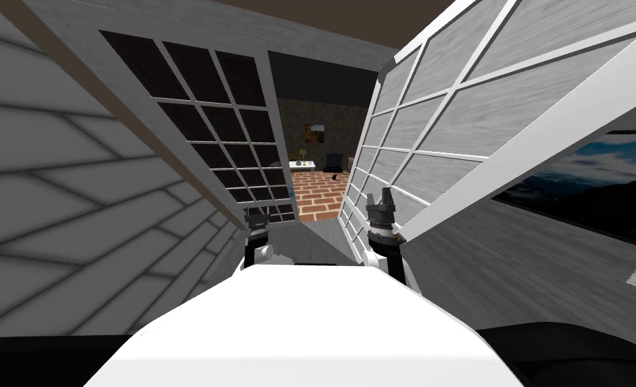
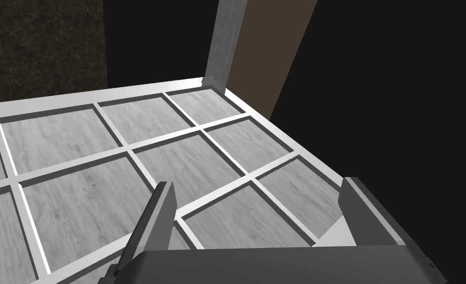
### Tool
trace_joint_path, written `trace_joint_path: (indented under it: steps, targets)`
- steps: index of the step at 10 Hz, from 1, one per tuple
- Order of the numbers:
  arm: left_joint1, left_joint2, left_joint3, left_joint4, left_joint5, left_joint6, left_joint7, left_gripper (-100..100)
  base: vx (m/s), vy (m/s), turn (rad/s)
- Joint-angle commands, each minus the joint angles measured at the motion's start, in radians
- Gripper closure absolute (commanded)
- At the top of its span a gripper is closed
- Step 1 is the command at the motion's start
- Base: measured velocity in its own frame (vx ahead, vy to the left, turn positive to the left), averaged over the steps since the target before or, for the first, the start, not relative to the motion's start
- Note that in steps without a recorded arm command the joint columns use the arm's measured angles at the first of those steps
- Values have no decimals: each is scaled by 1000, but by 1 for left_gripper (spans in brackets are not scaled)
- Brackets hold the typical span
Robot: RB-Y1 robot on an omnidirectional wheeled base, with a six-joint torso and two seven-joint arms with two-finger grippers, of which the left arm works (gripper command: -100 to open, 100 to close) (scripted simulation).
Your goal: Pull the door open
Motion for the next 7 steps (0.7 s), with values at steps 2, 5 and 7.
trace_joint_path:
  steps: [2,5,7]
  targets:
    - [-24,3,4,70,24,-5,58,-100,87,42,-136]
    - [-44,4,7,133,40,-13,100,-100,68,33,-93]
    - [-63,4,9,192,56,-21,140,-100,73,37,-142]
